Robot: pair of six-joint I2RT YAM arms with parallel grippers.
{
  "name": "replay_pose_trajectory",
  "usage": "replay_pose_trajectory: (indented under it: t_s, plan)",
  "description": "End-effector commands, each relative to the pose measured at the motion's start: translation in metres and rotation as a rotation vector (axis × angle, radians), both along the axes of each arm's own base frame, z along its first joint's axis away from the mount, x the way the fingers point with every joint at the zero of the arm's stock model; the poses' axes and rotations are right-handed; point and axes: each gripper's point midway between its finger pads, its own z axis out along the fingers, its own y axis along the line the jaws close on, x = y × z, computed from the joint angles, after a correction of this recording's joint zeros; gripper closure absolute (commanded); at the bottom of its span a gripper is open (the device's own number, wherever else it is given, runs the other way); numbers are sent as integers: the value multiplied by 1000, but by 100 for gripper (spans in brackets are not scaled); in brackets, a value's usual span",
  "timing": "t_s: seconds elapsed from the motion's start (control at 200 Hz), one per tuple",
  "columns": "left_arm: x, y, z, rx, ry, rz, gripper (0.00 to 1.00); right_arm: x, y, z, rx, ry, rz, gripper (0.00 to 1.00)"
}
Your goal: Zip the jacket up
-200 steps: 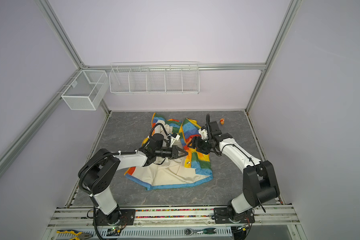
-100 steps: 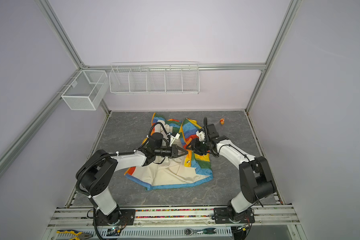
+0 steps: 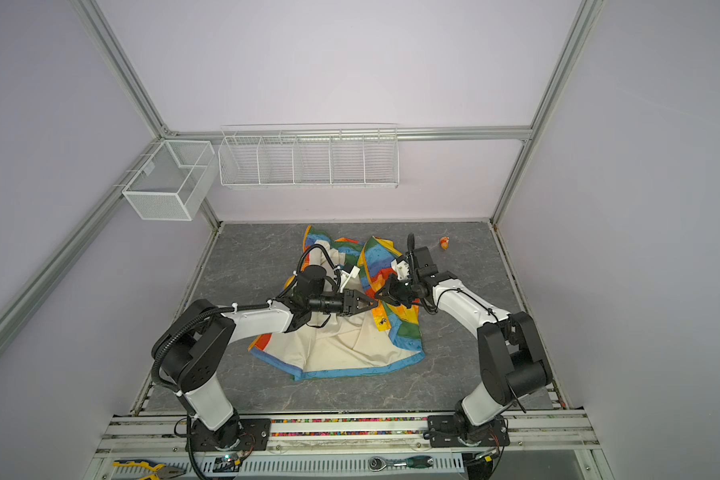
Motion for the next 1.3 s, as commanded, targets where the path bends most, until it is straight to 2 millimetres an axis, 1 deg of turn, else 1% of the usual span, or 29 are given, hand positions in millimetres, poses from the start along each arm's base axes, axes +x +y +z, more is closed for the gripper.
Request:
replay_pose_trajectory:
  t_s: [0.0,0.125,0.2,0.3,0.435,0.595,0.675,0.78,0.9,0.985,1.125,1.295]
  plan:
    - [-1,8,-4,18,-4,31,61,6,4,13,20,-30,3,93]
    - [-4,11,-4,23,-11,43,60,9,8,20,46,-45,3,93]
    - [-4,9,-2,24,-25,43,58,11,10,25,59,-48,5,93]
    - [-3,2,7,1,-46,26,58,12,12,30,70,-55,7,93]
    - [-6,-11,21,-55,-65,-11,58,13,13,35,76,-61,7,93]
    - [-8,-14,31,-113,-67,-19,58,15,14,37,81,-66,5,93]
    - [-9,-18,27,-99,-59,-28,58,16,14,38,85,-66,5,93]
    - [-10,-22,17,-65,-46,-36,59,16,17,41,96,-69,7,93]
    - [-5,-24,10,-47,-41,-27,60,16,18,44,99,-73,10,93]
    - [-2,-27,11,-52,-40,-22,64,14,19,43,95,-73,14,93]
    - [2,-29,16,-68,-39,-10,74,13,19,42,90,-72,15,93]
    - [6,-32,16,-70,-33,-4,92,11,17,43,80,-76,14,93]
